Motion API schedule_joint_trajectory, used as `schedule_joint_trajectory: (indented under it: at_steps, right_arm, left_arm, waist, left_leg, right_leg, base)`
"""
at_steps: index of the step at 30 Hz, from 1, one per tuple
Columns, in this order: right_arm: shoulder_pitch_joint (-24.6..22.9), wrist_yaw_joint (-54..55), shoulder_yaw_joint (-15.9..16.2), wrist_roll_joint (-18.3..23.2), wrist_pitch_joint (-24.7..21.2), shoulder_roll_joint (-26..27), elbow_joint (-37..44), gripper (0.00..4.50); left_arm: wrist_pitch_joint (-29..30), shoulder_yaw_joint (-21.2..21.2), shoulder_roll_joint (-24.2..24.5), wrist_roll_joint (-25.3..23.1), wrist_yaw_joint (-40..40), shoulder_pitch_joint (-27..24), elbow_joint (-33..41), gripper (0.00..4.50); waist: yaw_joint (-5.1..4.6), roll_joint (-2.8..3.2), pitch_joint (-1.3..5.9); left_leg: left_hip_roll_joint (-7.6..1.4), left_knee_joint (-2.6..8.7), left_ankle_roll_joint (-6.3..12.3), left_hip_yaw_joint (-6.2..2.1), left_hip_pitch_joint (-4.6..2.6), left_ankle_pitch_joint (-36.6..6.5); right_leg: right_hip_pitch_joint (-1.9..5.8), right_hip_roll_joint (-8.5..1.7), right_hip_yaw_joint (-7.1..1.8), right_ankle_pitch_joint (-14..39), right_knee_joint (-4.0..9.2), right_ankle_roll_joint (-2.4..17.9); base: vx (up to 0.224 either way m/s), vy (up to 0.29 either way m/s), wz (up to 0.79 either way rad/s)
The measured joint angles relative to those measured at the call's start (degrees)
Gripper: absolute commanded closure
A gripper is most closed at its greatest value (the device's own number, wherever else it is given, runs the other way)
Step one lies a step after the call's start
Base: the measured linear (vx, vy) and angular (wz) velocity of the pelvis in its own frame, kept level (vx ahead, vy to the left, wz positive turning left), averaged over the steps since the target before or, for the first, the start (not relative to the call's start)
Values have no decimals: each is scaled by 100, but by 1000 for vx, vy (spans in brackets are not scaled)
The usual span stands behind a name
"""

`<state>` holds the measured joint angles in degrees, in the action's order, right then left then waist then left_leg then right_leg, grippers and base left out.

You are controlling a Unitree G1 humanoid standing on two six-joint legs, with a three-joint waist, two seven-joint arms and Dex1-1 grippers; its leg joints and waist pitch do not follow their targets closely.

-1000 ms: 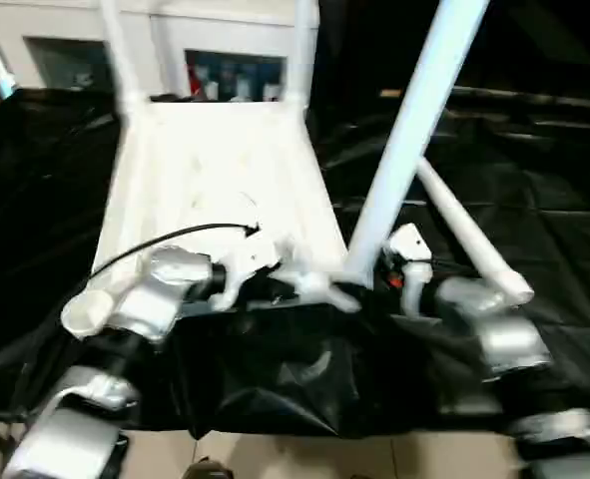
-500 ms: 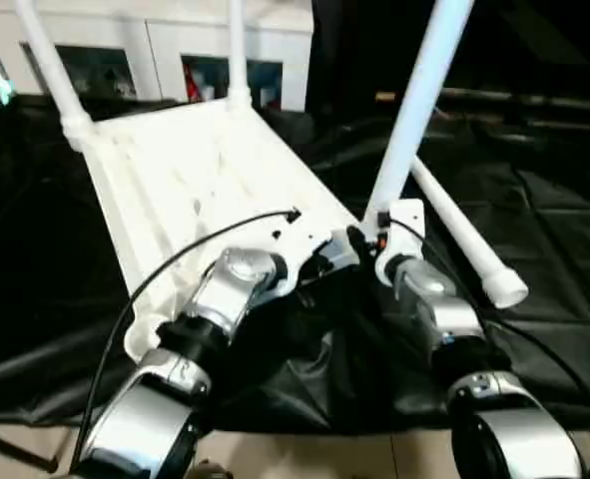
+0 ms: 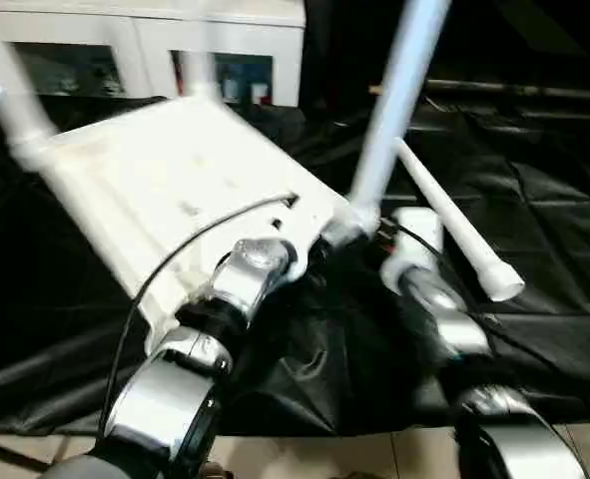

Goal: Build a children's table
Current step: Rotate table base, then pick table leg

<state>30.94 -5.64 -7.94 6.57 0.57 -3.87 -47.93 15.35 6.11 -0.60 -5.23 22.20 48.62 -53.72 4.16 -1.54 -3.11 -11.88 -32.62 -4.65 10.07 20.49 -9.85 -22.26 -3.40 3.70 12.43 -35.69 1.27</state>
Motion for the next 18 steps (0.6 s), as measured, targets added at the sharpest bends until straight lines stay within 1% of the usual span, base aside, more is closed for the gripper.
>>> schedule_joint_trajectory:
  at_steps: [1, 3, 5, 7, 8, 9, 10, 11, 12, 14, 17, 18]
  right_arm:
    - [-1, 25, -12, 3, 0, 1, 1, 61]
    - [0, 35, -12, 3, 0, 26, 4, 61]
    - [0, 45, -5, 2, -1, 60, 11, 61]
    - [1, 58, 16, 0, -4, 83, 48, 61]
    - [2, 61, 35, -3, -4, 83, 64, 60]
    - [3, 63, 44, -8, -5, 83, 66, 59]
    - [3, 64, 46, -13, -11, 84, 66, 59]
    - [6, 64, 47, -15, -13, 84, 67, 59]
    - [8, 63, 57, -22, -17, 86, 66, 59]
    - [10, 79, 70, -42, -33, 89, 67, 59]
    - [6, 165, 102, -81, -52, 66, 67, 59]
    - [6, 201, 112, -130, -69, 40, 89, 59]
  left_arm:
    - [-33, -103, -12, 67, -129, 74, -128, 450]
    - [-148, -213, -27, 116, -318, 169, -321, 450]
    - [-502, -367, -55, 199, -482, 201, -517, 450]
    - [-926, -483, -56, 293, -558, 204, -686, 450]
    - [-1122, -523, -51, 320, -547, 203, -759, 422]
    - [-1310, -561, -55, 354, -536, 206, -773, 406]
    - [-1508, -642, -50, 464, -446, 249, -733, 395]
    - [-1596, -705, -34, 538, -372, 316, -699, 395]
    - [-1638, -785, -10, 610, -302, 370, -607, 395]
    - [-1751, -858, 100, 676, -281, 459, -408, 360]
    - [-1828, -857, 494, 626, -405, 438, -130, 352]
    - [-1830, -832, 618, 549, -429, 384, -35, 328]
  waist:
    - [-20, 19, -5]
    - [-26, 40, 6]
    - [-13, 47, 9]
    - [22, 47, 7]
    - [39, 45, 4]
    - [59, 35, -2]
    - [95, 24, -9]
    - [110, 22, -10]
    - [118, 21, -11]
    - [134, 21, -10]
    - [120, 21, -11]
    - [115, 24, -11]
  left_leg:
    - [1, 0, 4, 0, 12, 2]
    - [1, -2, 6, -2, 46, 3]
    - [1, -9, 14, -3, 70, 2]
    - [0, -22, 28, -5, 92, -5]
    - [0, -28, 33, -5, 99, -7]
    - [-1, -33, 35, -7, 107, -9]
    - [-3, -42, 40, -8, 110, -12]
    - [-4, -49, 42, -8, 113, -13]
    - [-3, -54, 45, -7, 113, -14]
    - [-3, -69, 45, -7, 112, -15]
    - [-6, -89, 43, -8, 110, -14]
    - [-6, -88, 41, -8, 107, -14]
  right_leg:
    - [-14, 0, 0, 0, -3, 0]
    - [-38, 0, 0, 0, -4, 0]
    - [-68, 0, 1, -1, -8, 1]
    - [-85, 0, 3, -1, -8, 1]
    - [-89, -1, 3, -1, -8, 1]
    - [-91, -1, 6, -1, -8, 1]
    - [-91, -2, 9, -1, -11, 1]
    - [-91, -4, 10, -1, -14, 1]
    - [-91, -7, 10, -1, -18, 1]
    - [-88, -10, 9, -2, -27, 2]
    - [-88, -10, 6, -6, -46, 1]
    - [-87, -10, 6, -9, -46, 1]
  base:
    - [0, 0, 0]
    - [0, 0, 0]
    - [0, 0, 0]
    - [0, 0, 0]
    - [0, 0, 0]
    - [0, 0, 0]
    - [0, 0, 0]
    - [0, 0, 0]
    - [0, 0, 0]
    - [0, 0, 0]
    - [0, 0, 0]
    - [0, 0, 0]
